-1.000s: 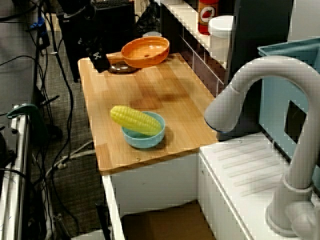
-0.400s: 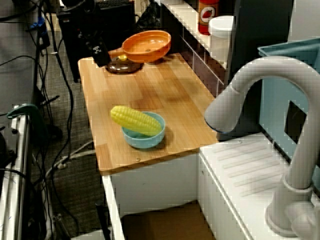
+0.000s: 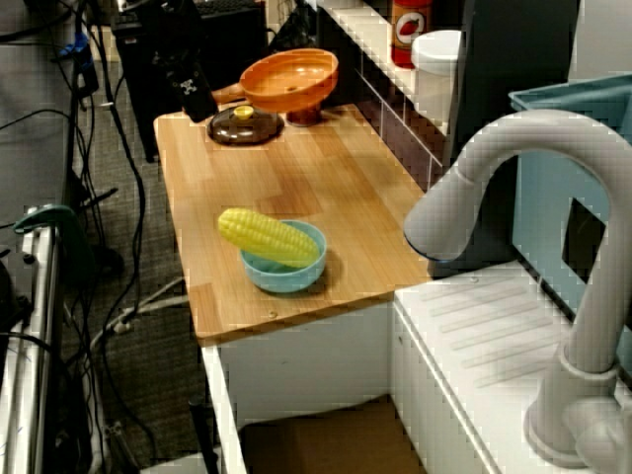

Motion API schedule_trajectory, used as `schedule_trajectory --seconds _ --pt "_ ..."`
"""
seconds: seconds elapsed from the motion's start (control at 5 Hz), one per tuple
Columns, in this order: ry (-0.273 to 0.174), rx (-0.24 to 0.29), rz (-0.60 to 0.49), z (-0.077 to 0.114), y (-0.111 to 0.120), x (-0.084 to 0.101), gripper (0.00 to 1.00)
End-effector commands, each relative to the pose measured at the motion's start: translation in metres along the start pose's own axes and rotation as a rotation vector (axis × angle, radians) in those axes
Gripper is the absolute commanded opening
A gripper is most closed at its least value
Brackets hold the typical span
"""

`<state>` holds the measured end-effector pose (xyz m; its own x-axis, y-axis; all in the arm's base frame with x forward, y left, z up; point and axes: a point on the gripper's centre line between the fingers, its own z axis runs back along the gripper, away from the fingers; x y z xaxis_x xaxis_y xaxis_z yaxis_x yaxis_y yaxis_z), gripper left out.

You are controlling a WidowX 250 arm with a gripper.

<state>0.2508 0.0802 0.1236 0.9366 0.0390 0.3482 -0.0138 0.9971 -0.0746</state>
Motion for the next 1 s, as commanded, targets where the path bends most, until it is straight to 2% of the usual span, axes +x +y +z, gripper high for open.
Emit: schedule_trajectory --seconds 0.0,0.2,0.6,0.8 --pt "-0.044 0.019 -0.002 0.025 0.003 0.016 0.0" --pt "-0.058 0.003 -0.012 0.031 0.0 0.019 0.0" --pt "-0.05 -0.006 -0.055 0.043 -0.016 0.021 0.0" --pt "-0.036 -0.004 -0.094 0.041 -0.03 0.021 0.0"
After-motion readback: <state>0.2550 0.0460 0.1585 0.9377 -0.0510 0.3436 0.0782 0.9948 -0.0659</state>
